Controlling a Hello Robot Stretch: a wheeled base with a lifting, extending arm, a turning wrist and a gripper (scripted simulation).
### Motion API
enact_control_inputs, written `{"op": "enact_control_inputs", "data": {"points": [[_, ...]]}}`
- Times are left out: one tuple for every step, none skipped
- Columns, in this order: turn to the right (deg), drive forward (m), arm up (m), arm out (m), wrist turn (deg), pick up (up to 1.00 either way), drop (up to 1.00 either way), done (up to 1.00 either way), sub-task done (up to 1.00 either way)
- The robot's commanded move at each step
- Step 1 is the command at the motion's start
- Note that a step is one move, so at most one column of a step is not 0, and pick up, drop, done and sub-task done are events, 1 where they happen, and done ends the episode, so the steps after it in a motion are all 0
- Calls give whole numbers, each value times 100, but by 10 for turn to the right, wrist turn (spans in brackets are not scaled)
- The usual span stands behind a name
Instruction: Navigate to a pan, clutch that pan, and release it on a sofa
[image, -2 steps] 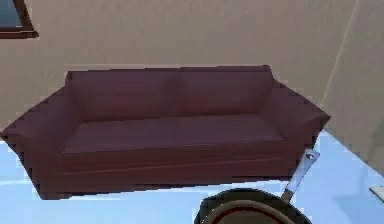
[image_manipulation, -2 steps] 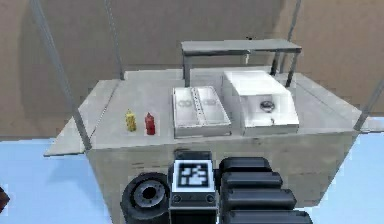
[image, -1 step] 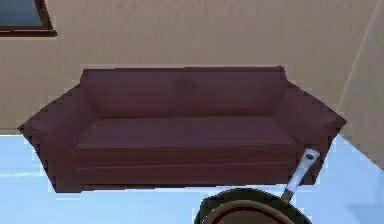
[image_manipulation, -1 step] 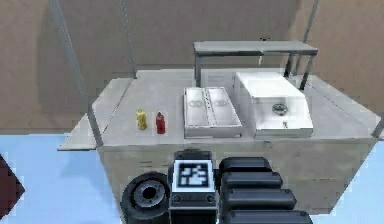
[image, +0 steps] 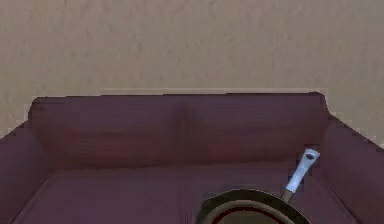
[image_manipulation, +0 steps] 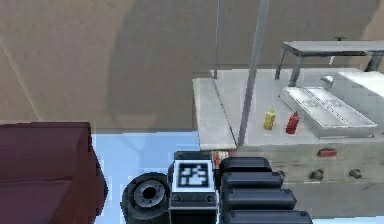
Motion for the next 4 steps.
{"op": "enact_control_inputs", "data": {"points": [[30, 0, 0, 0, 0, 0, 0, 0, 0], [-90, 0, 0, 0, 0, 0, 0, 0, 0], [120, 0, 0, 0, 0, 0, 0, 0, 0], [-90, 0, 0, 0, 0, 0, 0, 0, 0]]}}
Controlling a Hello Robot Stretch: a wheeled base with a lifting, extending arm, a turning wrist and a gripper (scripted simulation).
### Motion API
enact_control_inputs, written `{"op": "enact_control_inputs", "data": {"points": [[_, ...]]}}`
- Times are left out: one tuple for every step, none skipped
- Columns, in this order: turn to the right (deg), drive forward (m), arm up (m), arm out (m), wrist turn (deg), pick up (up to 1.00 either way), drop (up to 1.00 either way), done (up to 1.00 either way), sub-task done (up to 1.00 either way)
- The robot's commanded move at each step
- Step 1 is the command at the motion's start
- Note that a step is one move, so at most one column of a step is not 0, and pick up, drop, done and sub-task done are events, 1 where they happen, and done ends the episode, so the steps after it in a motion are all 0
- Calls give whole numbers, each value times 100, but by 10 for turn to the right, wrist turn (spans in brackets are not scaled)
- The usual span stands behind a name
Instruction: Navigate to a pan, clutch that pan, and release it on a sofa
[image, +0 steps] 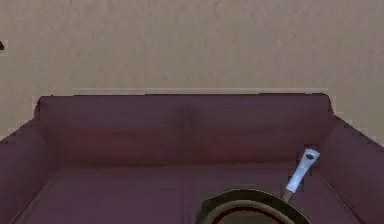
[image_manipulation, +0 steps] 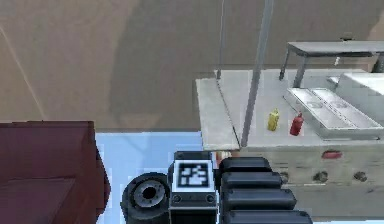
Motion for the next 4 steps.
{"op": "enact_control_inputs", "data": {"points": [[360, 0, 0, 0, 0, 0, 0, 0, 0], [0, 30, 0, 0, 0, 0, 0, 0, 0], [-450, 0, 0, 0, 0, 0, 0, 0, 0], [-270, 0, 0, 0, 0, 0, 0, 0, 0]]}}
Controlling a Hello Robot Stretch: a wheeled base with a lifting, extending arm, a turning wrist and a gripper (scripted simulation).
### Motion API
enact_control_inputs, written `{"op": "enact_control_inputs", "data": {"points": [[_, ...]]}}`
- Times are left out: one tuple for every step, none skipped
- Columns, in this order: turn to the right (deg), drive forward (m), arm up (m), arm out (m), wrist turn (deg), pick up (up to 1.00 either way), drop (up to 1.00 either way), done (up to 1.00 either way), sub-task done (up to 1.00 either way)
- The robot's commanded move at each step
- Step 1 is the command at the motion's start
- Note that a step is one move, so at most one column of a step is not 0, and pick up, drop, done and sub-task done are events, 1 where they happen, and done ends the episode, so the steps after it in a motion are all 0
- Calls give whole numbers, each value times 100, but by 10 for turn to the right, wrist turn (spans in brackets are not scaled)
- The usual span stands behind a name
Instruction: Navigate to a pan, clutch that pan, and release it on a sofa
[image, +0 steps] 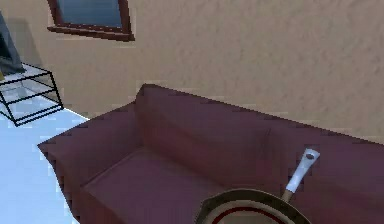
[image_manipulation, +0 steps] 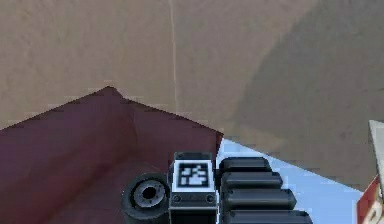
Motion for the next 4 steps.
{"op": "enact_control_inputs", "data": {"points": [[450, 0, 0, 0, 0, 0, 0, 0, 0], [150, 0, 0, 0, 0, 0, 0, 0, 0], [-450, 0, 0, 0, 0, 0, 0, 0, 0], [-120, 0, 0, 0, 0, 0, 0, 0, 0]]}}
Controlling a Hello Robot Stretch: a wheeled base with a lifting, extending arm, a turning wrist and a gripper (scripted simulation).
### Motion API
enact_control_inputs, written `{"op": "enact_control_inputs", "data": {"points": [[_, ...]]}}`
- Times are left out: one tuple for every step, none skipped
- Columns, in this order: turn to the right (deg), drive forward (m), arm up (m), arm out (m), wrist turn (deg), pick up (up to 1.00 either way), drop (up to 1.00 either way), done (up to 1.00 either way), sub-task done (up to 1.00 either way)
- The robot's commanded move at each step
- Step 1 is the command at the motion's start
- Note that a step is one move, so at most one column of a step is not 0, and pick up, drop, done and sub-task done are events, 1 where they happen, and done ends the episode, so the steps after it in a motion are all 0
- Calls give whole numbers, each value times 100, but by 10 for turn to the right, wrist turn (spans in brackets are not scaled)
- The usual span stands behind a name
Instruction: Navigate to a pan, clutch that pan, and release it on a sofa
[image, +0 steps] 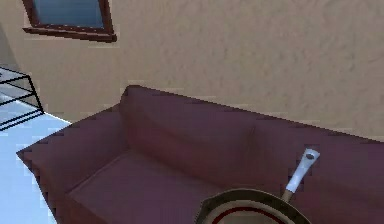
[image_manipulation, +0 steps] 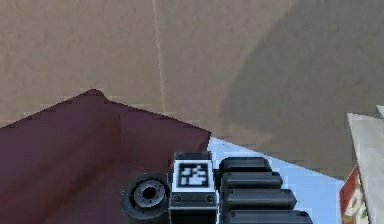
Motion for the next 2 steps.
{"op": "enact_control_inputs", "data": {"points": [[450, 0, 0, 0, 0, 0, 0, 0, 0], [150, 0, 0, 0, 0, 0, 0, 0, 0]]}}
